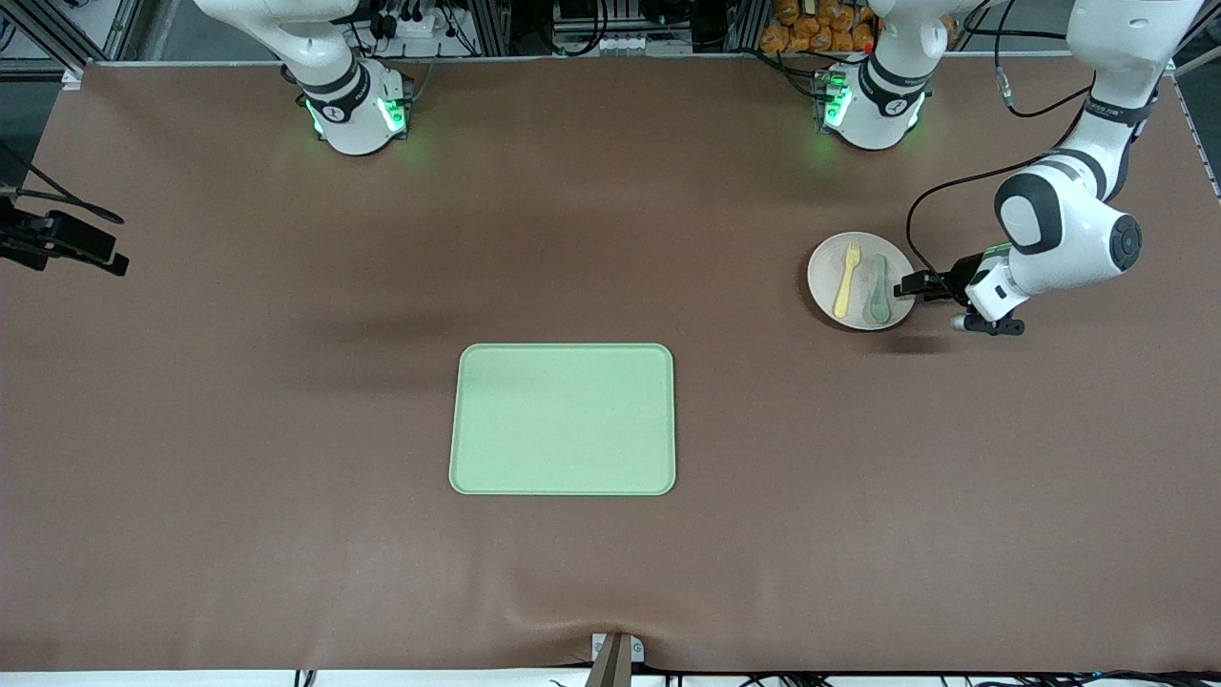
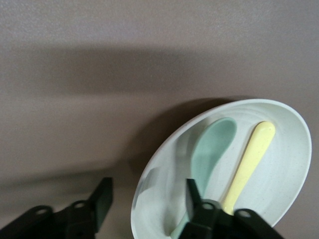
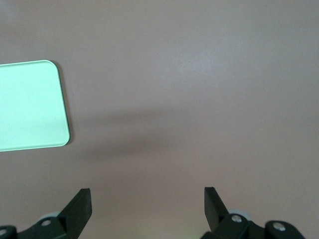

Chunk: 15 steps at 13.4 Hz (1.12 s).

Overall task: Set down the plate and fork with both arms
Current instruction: 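Lower the left gripper and pinch the white plate's rim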

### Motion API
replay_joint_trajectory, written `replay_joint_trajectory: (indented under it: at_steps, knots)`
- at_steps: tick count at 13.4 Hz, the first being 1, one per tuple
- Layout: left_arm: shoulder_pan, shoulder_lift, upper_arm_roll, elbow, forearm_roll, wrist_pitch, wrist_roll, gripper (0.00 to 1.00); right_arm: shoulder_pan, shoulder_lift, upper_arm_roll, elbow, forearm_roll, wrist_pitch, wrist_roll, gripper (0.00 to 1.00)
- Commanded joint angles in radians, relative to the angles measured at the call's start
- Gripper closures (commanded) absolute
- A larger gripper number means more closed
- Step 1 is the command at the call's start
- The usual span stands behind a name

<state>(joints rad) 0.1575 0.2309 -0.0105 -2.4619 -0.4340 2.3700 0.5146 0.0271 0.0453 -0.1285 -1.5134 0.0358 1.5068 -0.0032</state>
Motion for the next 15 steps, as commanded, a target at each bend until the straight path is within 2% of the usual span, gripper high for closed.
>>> replay_joint_trajectory:
  at_steps: [1, 6, 8, 11, 15]
  knots:
    - [0.007, -0.010, -0.008, -0.023, -0.032, 0.020, 0.050, 0.45, -0.003, -0.010, 0.001, -0.002, 0.009, 0.003, 0.014, 0.00]
    - [0.023, 0.004, -0.008, -0.025, -0.034, 0.018, 0.087, 0.58, 0.002, -0.010, 0.001, -0.002, 0.009, 0.004, 0.014, 0.00]
    - [0.040, 0.005, -0.008, -0.023, -0.034, 0.018, 0.104, 0.68, 0.002, -0.010, 0.001, -0.002, 0.009, 0.004, 0.014, 0.00]
    - [0.040, 0.007, -0.008, -0.023, -0.034, 0.018, 0.104, 0.76, 0.004, -0.010, 0.003, 0.001, 0.009, 0.004, 0.014, 0.00]
    - [0.037, 0.016, -0.009, -0.022, -0.034, 0.018, 0.104, 0.80, 0.007, -0.002, 0.004, 0.005, 0.013, 0.032, 0.017, 0.00]
